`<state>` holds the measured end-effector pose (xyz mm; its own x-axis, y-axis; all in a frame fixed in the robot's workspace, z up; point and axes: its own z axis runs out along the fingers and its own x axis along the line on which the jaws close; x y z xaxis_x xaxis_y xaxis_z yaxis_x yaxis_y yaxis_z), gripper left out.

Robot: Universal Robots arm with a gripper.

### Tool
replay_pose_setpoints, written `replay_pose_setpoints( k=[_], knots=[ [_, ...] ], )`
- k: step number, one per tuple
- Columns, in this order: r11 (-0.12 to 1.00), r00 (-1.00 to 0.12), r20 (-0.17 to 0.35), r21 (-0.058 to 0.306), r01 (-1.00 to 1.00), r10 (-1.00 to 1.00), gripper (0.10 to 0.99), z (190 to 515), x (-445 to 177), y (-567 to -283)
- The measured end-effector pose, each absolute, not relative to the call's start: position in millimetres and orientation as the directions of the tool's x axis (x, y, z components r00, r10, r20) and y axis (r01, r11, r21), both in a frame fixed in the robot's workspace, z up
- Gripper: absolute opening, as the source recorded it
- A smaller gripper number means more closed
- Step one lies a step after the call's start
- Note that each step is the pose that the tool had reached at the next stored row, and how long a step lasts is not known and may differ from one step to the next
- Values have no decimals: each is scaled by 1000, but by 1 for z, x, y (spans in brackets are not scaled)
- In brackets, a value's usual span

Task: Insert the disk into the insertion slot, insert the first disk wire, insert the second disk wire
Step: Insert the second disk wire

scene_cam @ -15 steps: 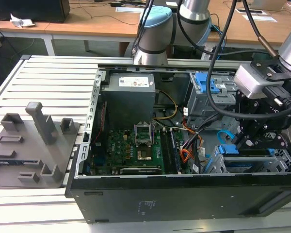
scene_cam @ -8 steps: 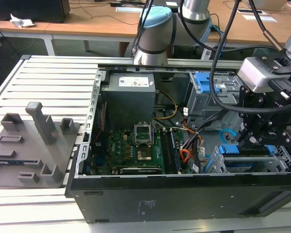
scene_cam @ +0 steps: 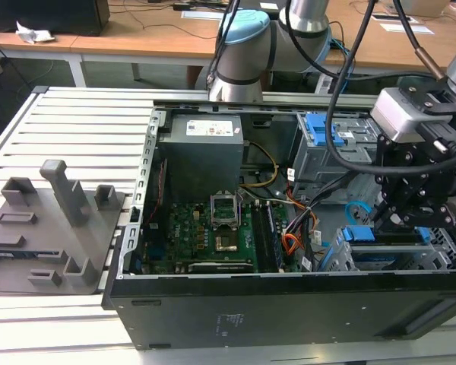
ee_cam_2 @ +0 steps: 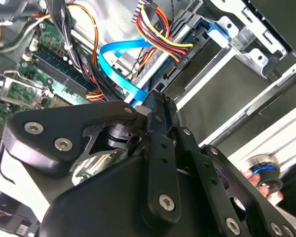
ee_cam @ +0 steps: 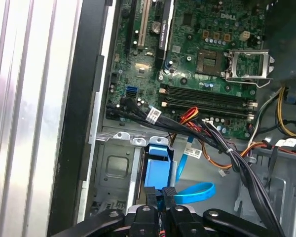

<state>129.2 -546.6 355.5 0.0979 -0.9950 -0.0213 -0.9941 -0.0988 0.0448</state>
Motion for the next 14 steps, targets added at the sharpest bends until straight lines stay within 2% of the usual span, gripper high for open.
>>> replay_pose_setpoints(
  k=[14],
  knots=[
    [179,-180,-21,45,-983,-983,165,355,129,-547]
  ],
)
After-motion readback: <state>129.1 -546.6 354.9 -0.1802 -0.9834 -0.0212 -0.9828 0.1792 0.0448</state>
